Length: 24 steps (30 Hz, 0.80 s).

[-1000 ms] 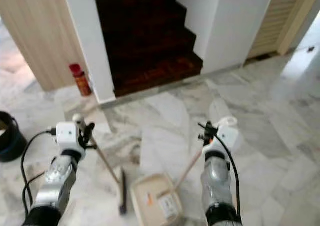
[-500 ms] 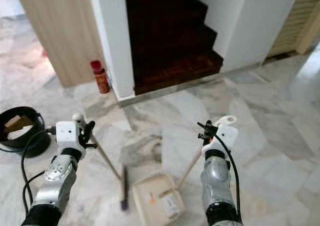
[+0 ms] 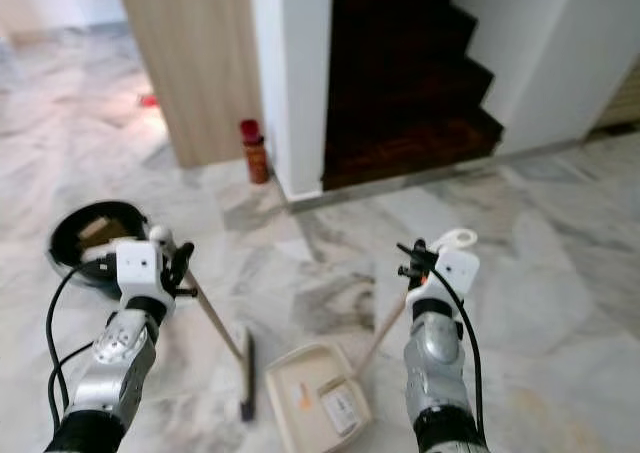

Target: Sweep floor

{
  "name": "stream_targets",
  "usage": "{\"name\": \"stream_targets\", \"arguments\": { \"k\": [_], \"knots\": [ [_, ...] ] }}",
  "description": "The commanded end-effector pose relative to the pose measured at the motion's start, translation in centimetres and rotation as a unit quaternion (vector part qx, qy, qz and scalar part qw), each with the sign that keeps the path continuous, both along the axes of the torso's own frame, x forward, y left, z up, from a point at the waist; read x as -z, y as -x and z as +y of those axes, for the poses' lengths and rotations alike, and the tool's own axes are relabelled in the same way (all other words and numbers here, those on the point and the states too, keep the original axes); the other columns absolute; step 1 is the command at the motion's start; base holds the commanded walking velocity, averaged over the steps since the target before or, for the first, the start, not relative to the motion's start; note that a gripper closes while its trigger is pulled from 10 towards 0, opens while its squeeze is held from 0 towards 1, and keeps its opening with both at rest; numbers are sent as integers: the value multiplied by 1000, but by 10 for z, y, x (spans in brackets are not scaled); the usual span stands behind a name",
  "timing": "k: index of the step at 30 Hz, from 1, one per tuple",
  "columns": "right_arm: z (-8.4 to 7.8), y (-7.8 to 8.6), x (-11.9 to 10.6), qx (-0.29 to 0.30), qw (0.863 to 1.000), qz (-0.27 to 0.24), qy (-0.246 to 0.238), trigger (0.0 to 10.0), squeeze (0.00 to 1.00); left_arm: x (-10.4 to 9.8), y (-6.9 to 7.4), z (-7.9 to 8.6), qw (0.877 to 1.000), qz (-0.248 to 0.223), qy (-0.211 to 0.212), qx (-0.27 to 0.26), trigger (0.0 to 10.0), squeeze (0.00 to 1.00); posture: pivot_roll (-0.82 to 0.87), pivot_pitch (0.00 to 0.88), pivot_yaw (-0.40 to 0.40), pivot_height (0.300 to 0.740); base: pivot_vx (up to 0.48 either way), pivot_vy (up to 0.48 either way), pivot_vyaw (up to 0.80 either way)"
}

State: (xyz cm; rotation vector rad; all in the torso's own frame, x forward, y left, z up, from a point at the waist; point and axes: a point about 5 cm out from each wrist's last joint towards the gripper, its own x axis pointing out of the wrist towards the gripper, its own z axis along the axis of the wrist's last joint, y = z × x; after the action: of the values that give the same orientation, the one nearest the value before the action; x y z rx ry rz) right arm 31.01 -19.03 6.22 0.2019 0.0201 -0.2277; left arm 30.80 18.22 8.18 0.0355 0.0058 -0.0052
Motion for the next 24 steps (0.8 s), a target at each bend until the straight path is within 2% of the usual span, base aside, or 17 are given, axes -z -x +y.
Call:
{"name": "stream_targets", "arguments": {
  "k": [1, 24],
  "knots": [
    [-1, -1, -4, 8, 1000, -13, -17, 10000, 0, -8, -2, 0, 1000, -16, -11, 0, 10000, 0, -41, 0, 25, 740, 0, 386, 0],
    [-1, -2, -4, 6, 1000, -12, -18, 10000, 0, -9, -3, 0, 1000, -16, -11, 2, 10000, 0, -39, 0, 25, 740, 0, 388, 0]
  ]
}}
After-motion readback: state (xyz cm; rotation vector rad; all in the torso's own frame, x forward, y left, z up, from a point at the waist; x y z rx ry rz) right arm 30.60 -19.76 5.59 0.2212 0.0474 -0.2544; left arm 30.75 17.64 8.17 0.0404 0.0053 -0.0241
